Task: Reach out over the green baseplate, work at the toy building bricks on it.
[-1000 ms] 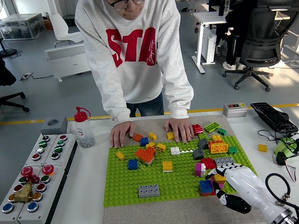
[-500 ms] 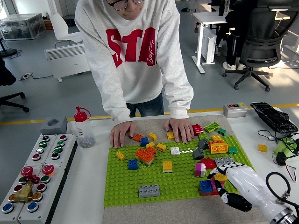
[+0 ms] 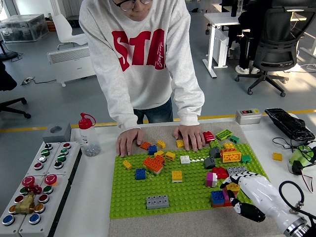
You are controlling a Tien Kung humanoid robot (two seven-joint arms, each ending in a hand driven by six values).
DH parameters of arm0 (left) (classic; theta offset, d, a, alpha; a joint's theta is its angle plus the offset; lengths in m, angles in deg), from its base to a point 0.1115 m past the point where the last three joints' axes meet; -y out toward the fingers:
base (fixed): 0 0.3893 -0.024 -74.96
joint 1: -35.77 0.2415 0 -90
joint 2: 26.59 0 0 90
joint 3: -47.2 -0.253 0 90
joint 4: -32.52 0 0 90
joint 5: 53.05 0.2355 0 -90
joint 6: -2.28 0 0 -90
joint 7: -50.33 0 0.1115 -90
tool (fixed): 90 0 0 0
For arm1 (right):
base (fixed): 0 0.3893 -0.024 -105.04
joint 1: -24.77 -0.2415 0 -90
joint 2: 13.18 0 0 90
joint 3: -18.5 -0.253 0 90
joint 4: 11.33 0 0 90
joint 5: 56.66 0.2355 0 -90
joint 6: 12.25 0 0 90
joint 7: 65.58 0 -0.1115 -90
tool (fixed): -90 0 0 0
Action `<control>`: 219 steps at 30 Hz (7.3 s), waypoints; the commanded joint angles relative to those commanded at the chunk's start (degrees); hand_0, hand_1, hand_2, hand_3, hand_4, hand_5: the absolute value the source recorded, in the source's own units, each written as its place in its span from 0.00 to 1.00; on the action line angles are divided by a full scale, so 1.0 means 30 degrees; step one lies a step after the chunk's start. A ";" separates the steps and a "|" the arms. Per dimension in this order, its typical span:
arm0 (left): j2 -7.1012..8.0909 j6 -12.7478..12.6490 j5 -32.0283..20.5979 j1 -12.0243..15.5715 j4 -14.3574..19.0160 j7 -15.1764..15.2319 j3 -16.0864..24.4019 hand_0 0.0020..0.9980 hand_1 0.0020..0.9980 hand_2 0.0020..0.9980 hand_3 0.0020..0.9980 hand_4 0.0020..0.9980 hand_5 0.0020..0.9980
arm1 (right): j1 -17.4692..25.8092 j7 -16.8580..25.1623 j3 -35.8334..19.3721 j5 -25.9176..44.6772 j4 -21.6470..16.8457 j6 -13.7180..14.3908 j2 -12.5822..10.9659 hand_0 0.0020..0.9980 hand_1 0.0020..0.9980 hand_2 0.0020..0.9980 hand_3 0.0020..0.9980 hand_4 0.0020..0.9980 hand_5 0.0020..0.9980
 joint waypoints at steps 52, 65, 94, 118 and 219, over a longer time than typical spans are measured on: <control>-0.0032 0.0027 0.0034 0.0062 0.0000 -0.0048 -0.0010 0.68 0.69 0.66 0.62 0.36 1.00 | -0.0319 -0.0547 0.0425 -0.0102 0.0587 -0.0691 0.0234 0.73 0.69 0.66 0.62 0.32 0.13; -0.0057 0.0053 -0.0010 0.0140 0.0000 -0.0047 -0.0061 0.68 0.69 0.66 0.62 0.36 1.00 | -0.0268 -0.0618 0.0461 -0.0153 0.0557 -0.0706 0.0218 0.72 0.69 0.66 0.63 0.32 0.13; -0.0004 0.0100 -0.0188 -0.0020 0.0000 0.0028 -0.0144 0.68 0.69 0.66 0.62 0.36 1.00 | -0.0319 0.0072 -0.1147 0.0162 0.0701 0.1400 0.0374 0.68 0.65 0.64 0.61 0.32 0.13; 0.0012 0.0146 -0.0316 -0.0124 0.0000 -0.0004 -0.0251 0.68 0.69 0.65 0.62 0.36 1.00 | -0.2076 -0.2110 -0.2833 -0.0114 0.3796 0.2166 0.0980 0.64 0.67 0.67 0.66 0.32 0.11; 0.0011 0.0300 -0.0362 -0.0037 0.0000 -0.0210 -0.0604 0.68 0.69 0.66 0.62 0.36 1.00 | -1.3150 -0.4303 0.8048 0.1856 1.5431 -0.3899 1.0875 0.86 0.74 0.71 0.76 0.70 0.34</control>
